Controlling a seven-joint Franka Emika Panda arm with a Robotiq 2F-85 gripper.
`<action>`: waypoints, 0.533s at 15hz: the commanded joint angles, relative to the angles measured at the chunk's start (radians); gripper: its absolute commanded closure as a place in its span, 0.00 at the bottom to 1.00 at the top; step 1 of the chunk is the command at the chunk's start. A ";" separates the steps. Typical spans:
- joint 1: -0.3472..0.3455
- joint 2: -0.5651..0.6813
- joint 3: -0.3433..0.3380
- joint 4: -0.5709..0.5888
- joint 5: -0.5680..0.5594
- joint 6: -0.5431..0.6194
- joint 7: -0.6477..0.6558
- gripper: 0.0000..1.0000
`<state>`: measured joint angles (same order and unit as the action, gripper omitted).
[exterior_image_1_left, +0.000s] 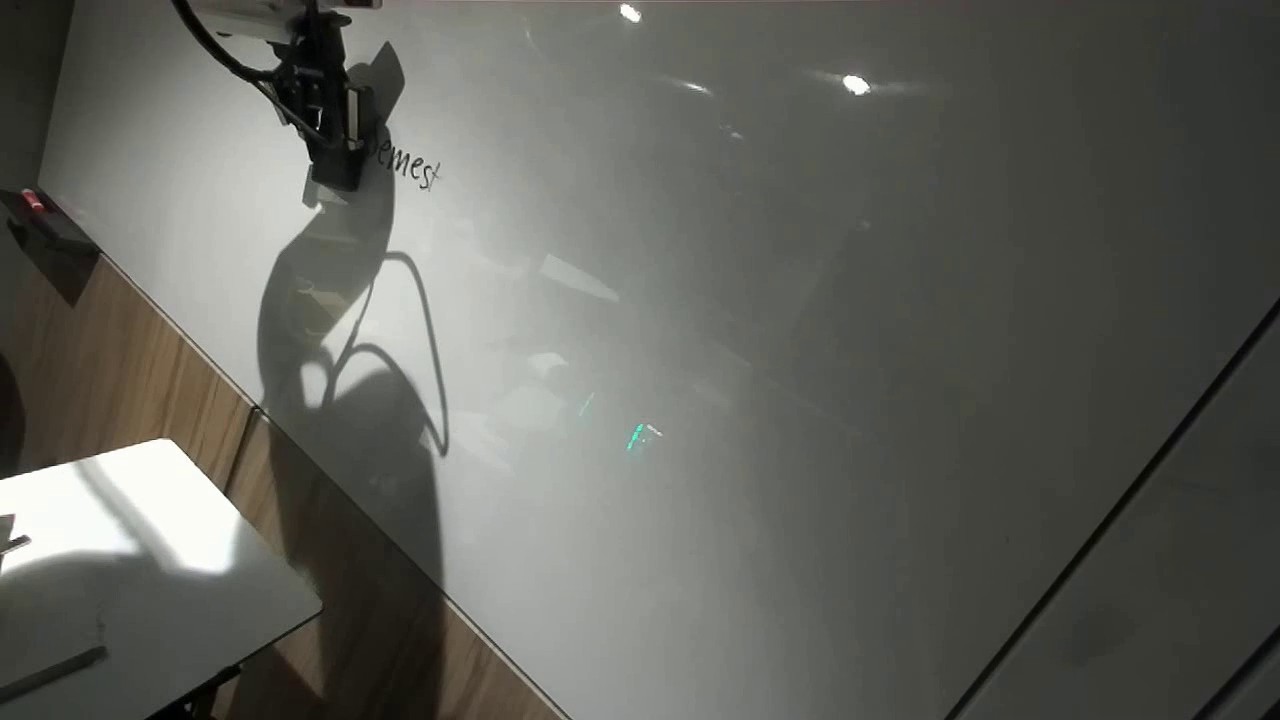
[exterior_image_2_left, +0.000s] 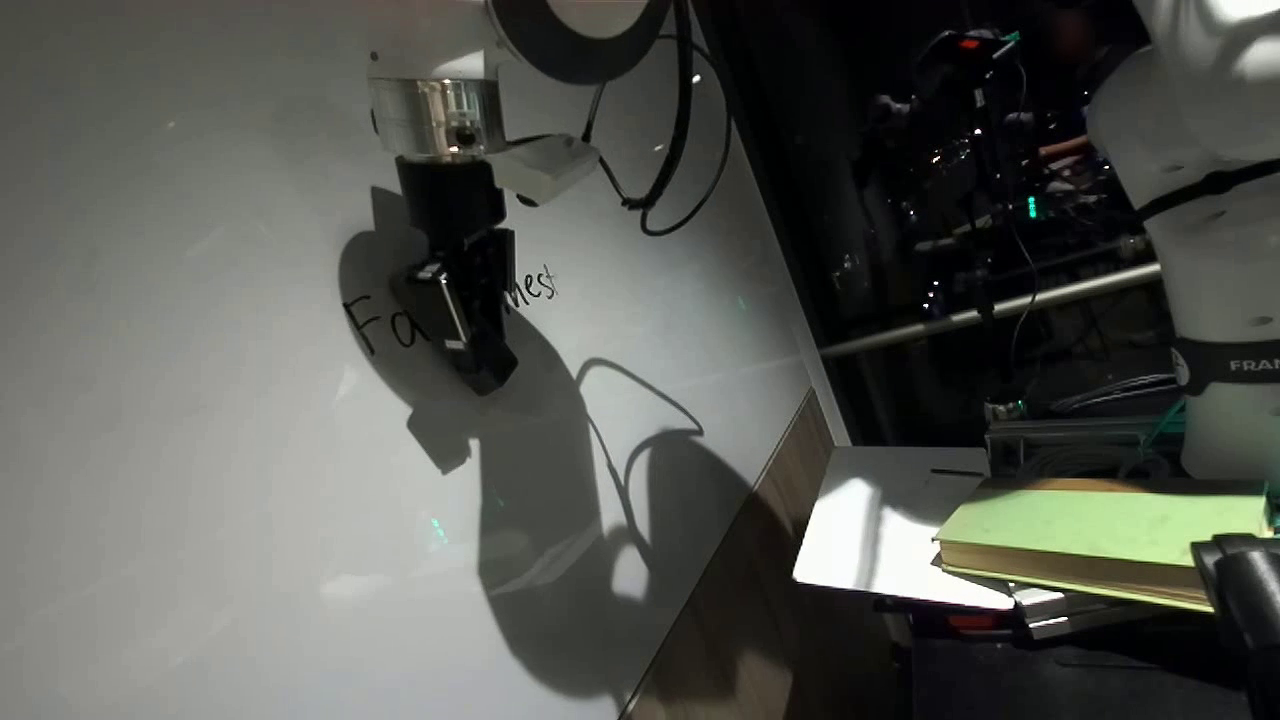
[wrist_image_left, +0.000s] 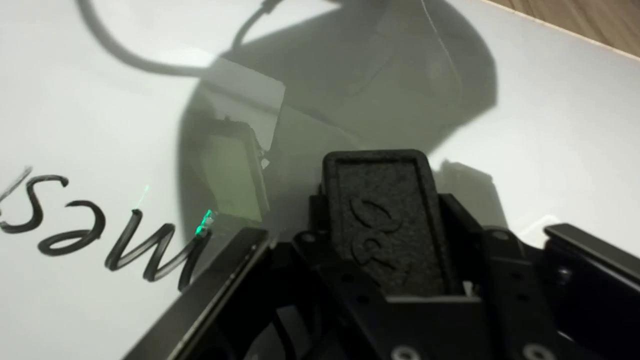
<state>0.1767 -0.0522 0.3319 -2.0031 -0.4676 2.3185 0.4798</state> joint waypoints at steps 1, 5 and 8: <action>0.016 0.041 -0.023 0.047 -0.057 -0.019 0.019 0.69; 0.007 0.033 -0.042 0.041 -0.062 -0.022 0.004 0.69; -0.008 0.018 -0.066 0.031 -0.052 -0.025 -0.020 0.69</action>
<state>0.1852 -0.0441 0.3157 -1.9990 -0.4897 2.2897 0.4828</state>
